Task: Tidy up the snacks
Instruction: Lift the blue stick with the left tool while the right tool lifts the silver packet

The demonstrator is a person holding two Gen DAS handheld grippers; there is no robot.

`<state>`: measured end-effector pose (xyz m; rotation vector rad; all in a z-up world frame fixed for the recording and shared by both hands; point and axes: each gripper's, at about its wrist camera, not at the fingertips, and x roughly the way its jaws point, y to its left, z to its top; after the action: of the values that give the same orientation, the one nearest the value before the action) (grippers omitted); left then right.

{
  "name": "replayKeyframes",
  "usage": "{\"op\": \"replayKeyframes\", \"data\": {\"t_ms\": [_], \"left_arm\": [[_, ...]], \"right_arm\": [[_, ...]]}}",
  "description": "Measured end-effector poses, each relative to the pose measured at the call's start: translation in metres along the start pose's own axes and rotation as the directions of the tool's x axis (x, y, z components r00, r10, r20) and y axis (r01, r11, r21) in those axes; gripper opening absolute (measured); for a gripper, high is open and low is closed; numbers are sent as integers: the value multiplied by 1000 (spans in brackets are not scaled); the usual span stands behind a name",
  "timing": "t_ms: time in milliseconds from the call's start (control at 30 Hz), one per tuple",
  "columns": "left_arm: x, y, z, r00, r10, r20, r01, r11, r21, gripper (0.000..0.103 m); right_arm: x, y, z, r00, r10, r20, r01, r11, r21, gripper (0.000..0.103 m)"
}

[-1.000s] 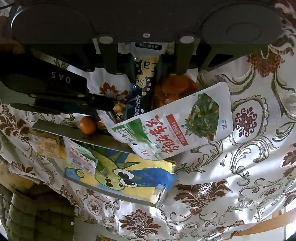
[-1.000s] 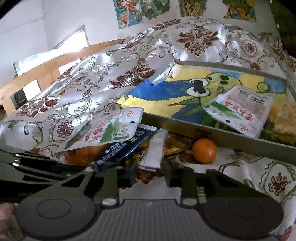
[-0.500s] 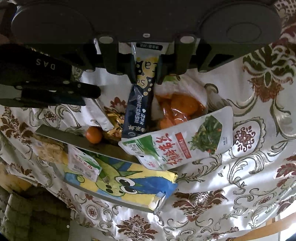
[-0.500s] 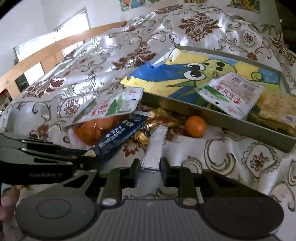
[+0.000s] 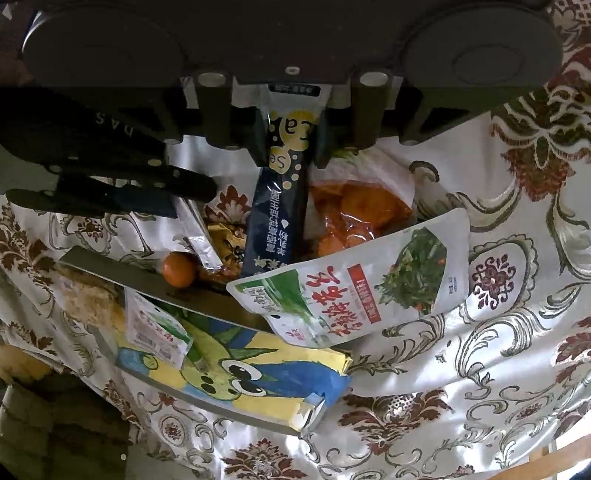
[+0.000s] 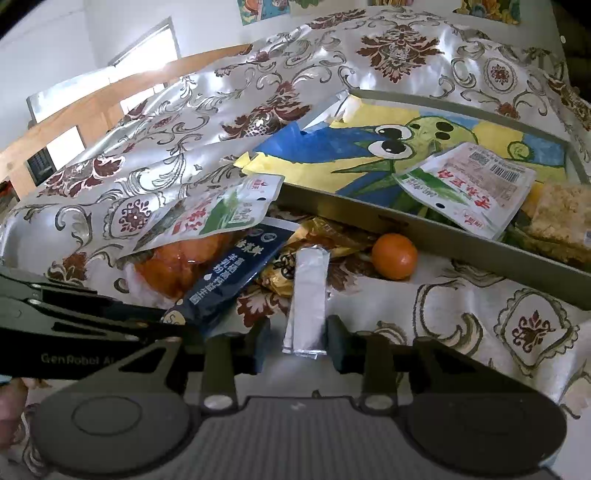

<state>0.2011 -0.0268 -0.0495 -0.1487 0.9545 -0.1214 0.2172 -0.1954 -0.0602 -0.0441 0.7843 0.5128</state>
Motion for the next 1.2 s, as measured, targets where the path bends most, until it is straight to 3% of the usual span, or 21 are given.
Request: {"op": "replayKeyframes", "data": {"t_ms": [133, 333, 533, 867, 1200], "left_arm": [[-1, -6, 0, 1000, 27, 0, -27, 1000, 10, 29], [-6, -19, -8, 995, 94, 27, -95, 995, 36, 24], [-17, -25, -16, 998, 69, 8, -70, 997, 28, 23], [-29, -46, -24, 999, 38, 17, -38, 999, 4, 23], [-43, -65, -22, 996, 23, 88, -22, 1000, -17, 23]], "right_arm": [[-1, -2, -2, 1000, -10, 1, 10, 1000, 15, 27], [-17, -1, -8, 999, -42, -20, 43, 998, 53, 25], [-38, 2, -10, 999, -51, -10, 52, 997, 58, 25], [-66, 1, 2, 996, -46, 77, 41, 997, 65, 25], [-81, -29, 12, 986, -66, 156, 40, 985, 165, 25]]}}
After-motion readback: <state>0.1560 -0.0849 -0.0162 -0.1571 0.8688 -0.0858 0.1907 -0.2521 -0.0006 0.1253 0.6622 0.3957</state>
